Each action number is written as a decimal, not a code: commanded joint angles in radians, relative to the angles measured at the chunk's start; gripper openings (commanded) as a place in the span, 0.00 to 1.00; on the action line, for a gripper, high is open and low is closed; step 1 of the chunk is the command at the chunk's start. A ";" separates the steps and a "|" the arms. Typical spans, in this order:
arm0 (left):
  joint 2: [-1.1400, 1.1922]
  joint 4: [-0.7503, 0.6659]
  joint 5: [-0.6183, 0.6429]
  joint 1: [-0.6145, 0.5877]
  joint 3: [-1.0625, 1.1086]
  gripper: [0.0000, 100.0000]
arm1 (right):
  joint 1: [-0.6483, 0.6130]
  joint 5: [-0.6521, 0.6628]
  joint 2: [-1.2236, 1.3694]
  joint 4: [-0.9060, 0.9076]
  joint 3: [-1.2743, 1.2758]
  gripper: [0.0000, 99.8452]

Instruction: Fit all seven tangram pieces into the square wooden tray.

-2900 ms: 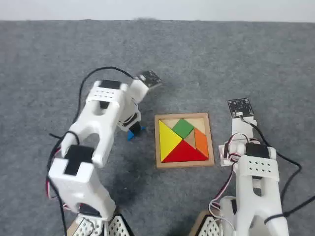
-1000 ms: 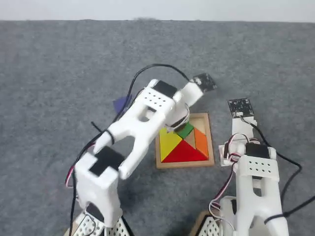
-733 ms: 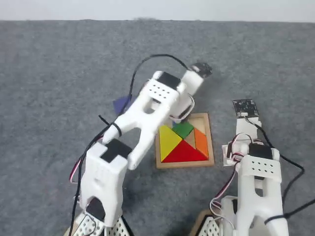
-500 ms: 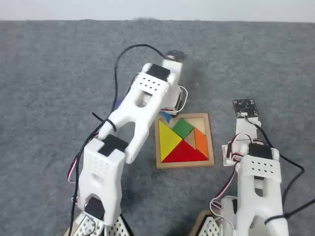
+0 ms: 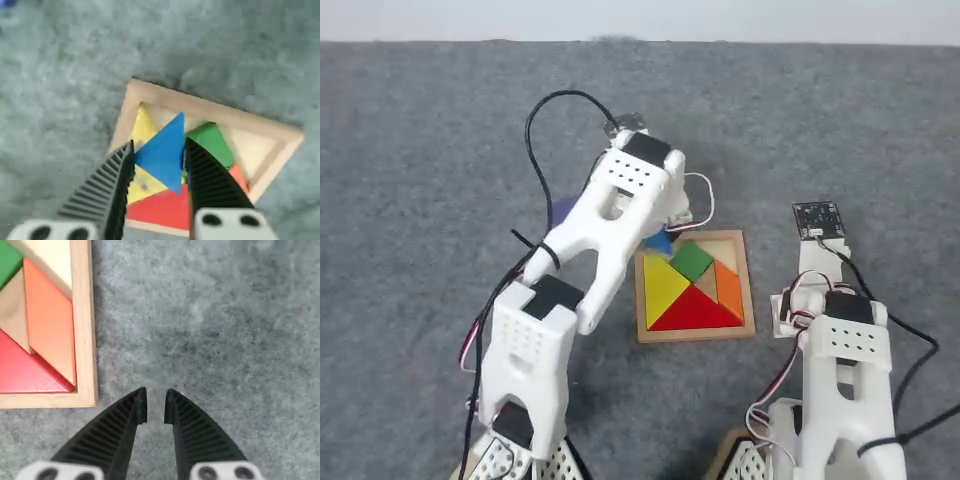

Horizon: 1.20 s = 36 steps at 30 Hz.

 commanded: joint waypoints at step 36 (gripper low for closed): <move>-0.118 0.041 -1.367 0.071 -0.143 0.01 | 0.010 -0.017 -0.030 -0.018 -0.006 0.07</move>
